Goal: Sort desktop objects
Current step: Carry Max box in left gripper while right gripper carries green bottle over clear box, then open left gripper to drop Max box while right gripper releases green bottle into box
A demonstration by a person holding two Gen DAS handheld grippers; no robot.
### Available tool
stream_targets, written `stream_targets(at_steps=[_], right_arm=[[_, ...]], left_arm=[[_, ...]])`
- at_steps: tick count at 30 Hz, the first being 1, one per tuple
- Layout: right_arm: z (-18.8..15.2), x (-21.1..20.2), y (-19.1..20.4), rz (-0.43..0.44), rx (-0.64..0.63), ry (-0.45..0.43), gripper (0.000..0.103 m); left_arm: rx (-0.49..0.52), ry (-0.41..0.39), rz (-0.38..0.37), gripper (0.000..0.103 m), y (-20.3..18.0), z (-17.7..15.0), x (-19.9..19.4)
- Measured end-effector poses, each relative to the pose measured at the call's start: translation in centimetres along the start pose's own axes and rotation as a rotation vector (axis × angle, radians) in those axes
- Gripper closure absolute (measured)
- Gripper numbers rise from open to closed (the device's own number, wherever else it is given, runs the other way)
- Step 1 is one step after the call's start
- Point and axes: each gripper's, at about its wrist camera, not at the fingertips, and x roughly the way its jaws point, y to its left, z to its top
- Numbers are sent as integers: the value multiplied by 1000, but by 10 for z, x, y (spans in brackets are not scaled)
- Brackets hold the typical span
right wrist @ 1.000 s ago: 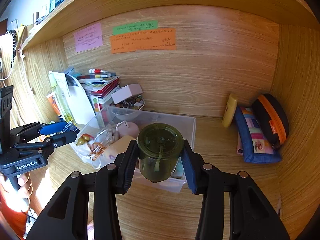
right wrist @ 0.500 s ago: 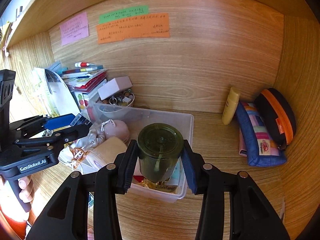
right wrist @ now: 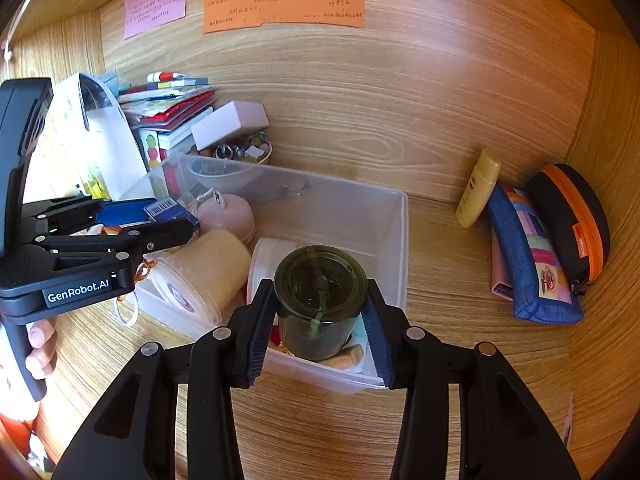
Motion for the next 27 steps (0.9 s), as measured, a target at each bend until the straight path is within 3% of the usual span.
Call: stream_targets(at_steps=[3,7,15,17,27], right_arm=[[-1,1,5,-26,-27,5,62],[-3,3,9,-50,-42,6,42],[-6,-8,11,-86,-62,-14,29],[-7,-11,11,-88,-63,-17,20],[-21,-28,19,-102,-85,-9,19]], left_arm=[[0,-1,-7,47,0,0,-1],[10,-17,-10,36,-2,-2,-7],[46,-68,1,17,-10,-4,-29],[52,-81,1,14,-12,-5,-34],[91,-102,25,9,-19,-19,-60]])
